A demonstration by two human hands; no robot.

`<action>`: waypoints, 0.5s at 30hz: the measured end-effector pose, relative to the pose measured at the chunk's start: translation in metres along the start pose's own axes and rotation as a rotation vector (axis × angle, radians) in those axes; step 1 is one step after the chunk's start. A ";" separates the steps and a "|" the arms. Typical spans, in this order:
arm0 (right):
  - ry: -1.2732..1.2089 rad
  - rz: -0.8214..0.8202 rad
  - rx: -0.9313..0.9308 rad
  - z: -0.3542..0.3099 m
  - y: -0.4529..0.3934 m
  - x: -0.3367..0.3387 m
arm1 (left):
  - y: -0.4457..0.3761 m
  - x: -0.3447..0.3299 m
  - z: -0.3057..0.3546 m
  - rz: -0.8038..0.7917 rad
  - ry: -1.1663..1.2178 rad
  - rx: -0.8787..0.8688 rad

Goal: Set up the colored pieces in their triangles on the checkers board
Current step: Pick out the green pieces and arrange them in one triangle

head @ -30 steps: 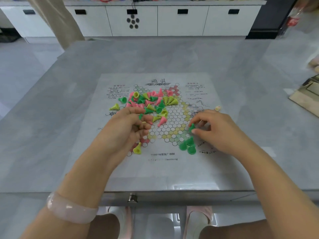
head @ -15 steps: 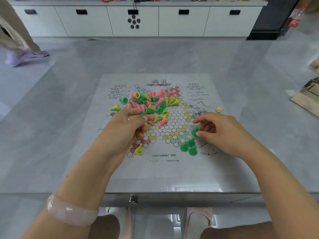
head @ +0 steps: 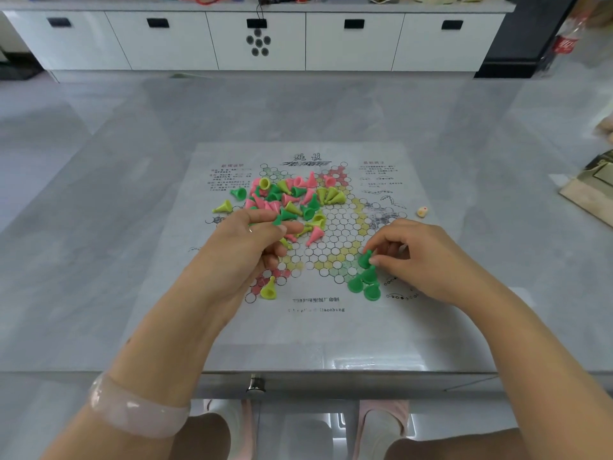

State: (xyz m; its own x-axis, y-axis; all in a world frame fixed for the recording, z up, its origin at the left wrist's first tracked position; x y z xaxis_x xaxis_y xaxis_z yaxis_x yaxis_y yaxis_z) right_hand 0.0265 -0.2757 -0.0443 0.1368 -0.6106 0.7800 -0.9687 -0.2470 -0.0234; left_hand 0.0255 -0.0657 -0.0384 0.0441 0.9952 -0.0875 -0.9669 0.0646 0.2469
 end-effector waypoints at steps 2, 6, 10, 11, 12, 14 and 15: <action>-0.001 -0.004 0.005 0.001 0.000 0.000 | 0.000 -0.001 0.000 -0.003 0.000 0.003; -0.008 -0.006 0.008 0.001 0.000 0.000 | 0.000 0.000 0.000 -0.009 0.004 0.006; -0.001 -0.023 0.006 0.000 0.002 0.001 | 0.000 0.000 0.000 -0.004 0.008 0.016; 0.004 -0.022 0.001 0.001 0.002 0.003 | 0.000 0.000 -0.001 -0.003 0.012 0.018; 0.007 -0.009 -0.007 0.001 0.003 0.006 | 0.000 0.000 -0.001 -0.005 0.020 0.018; -0.016 0.077 -0.023 0.000 0.005 0.017 | 0.001 -0.002 0.000 -0.025 0.047 0.021; -0.056 0.144 -0.025 -0.003 0.006 0.023 | 0.001 -0.004 0.001 -0.041 0.070 0.024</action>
State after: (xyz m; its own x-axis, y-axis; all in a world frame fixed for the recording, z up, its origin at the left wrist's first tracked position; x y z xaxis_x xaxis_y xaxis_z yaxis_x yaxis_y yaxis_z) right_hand 0.0230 -0.2886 -0.0247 0.0072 -0.6795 0.7337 -0.9839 -0.1358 -0.1160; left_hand 0.0242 -0.0696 -0.0371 0.0654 0.9841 -0.1648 -0.9583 0.1080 0.2644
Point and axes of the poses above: each hand's wrist, its own y-axis away from the middle knuckle, its own x-axis out of the back of the hand, z = x × y, the point moved 5 cm from there along -y, towards the middle knuckle
